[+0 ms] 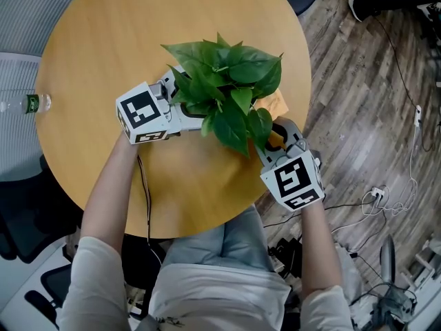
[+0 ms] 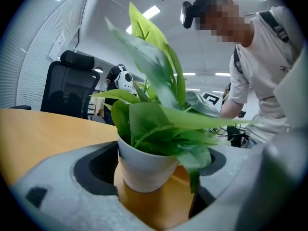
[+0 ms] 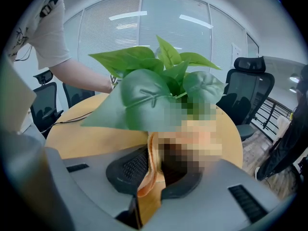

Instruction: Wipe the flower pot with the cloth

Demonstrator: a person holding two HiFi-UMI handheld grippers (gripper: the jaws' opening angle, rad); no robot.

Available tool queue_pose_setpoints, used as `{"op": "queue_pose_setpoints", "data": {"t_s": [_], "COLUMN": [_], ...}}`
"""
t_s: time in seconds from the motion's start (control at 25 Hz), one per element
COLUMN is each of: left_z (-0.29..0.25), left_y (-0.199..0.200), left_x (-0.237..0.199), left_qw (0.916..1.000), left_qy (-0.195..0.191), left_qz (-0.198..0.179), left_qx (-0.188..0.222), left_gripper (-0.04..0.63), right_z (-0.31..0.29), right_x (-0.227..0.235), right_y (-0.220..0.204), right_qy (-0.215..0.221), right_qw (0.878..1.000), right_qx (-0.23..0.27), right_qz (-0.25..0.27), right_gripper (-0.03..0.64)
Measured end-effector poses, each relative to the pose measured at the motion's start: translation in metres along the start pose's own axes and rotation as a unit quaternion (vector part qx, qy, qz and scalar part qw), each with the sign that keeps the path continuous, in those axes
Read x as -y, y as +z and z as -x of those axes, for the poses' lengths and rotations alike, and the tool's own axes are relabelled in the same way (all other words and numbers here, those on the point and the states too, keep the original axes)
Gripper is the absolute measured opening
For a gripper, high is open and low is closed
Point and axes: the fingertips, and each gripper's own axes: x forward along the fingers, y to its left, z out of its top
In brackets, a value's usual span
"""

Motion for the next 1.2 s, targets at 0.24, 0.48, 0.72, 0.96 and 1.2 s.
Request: {"op": "queue_pose_setpoints", "data": {"t_s": [0.24, 0.48, 0.72, 0.96, 1.2], "left_z": [0.000, -0.001, 0.000, 0.001, 0.000], "left_y": [0.000, -0.002, -0.005, -0.007, -0.008], "left_x": [-0.001, -0.001, -0.002, -0.002, 0.001], "left_qw": [1.0000, 0.9996, 0.9978, 0.9956, 0.9941], "left_qy": [0.009, 0.028, 0.062, 0.088, 0.103], "left_qz": [0.003, 0.008, 0.019, 0.029, 0.033], "left_qx": [0.003, 0.007, 0.012, 0.012, 0.012], "left_gripper": [0.467, 0.466, 0.465, 0.465, 0.463], "right_z": [0.017, 0.001, -0.011, -0.013, -0.009], "right_x": [0.040, 0.061, 0.046, 0.041, 0.031], "right_y": [-0.001, 0.005, 0.015, 0.014, 0.010], "right_qy": [-0.047, -0.061, -0.041, -0.036, -0.032], "right_qw": [0.998, 0.998, 0.999, 0.999, 0.999], "right_qx": [0.009, 0.006, 0.008, 0.006, 0.007], "right_qz": [-0.031, -0.029, -0.001, 0.001, 0.001], "right_gripper": [0.051, 0.051, 0.051, 0.051, 0.051]}}
